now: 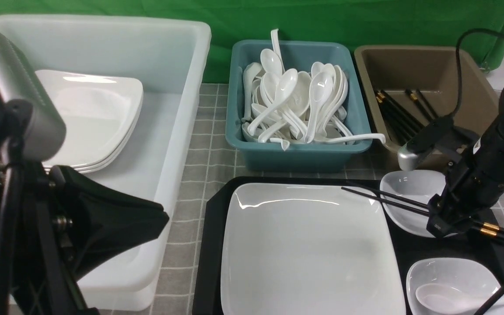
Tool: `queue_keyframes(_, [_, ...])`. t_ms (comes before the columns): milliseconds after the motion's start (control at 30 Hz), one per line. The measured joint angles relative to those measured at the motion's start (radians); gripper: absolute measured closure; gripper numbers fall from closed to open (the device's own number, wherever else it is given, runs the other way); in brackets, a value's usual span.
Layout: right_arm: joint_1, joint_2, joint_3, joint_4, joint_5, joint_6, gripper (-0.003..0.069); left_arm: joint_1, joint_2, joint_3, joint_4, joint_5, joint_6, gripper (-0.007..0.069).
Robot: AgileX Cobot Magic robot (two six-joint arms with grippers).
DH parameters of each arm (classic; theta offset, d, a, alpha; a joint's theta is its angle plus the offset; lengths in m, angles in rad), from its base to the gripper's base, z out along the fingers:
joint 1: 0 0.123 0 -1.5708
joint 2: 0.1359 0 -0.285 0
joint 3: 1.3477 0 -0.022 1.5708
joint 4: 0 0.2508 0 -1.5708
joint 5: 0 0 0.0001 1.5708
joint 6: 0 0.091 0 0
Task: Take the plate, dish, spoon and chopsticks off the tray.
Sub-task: Use the right arm to grab a pair of chopsticks from the plate
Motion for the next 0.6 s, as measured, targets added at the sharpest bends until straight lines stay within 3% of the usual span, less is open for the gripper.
queue_keyframes(267, [0.0, 0.05, -0.001, -0.012, -0.063, -0.026, 0.0294, 0.0, 0.0, 0.0, -0.022, 0.0, 0.0, 0.062])
queue_keyframes(400, [0.0, 0.057, -0.001, -0.012, -0.067, -0.046, 0.0389, 0.0, 0.0, 0.0, -0.034, 0.0, 0.0, 0.062])
queue_keyframes(500, [0.0, 0.056, -0.001, -0.012, -0.051, -0.063, 0.0503, 0.0, 0.0, 0.0, -0.036, 0.0, 0.0, 0.062])
queue_keyframes(600, [0.0, 0.056, -0.001, -0.012, -0.031, -0.098, 0.0508, 0.0, 0.0, 0.0, -0.038, 0.0, 0.0, 0.062])
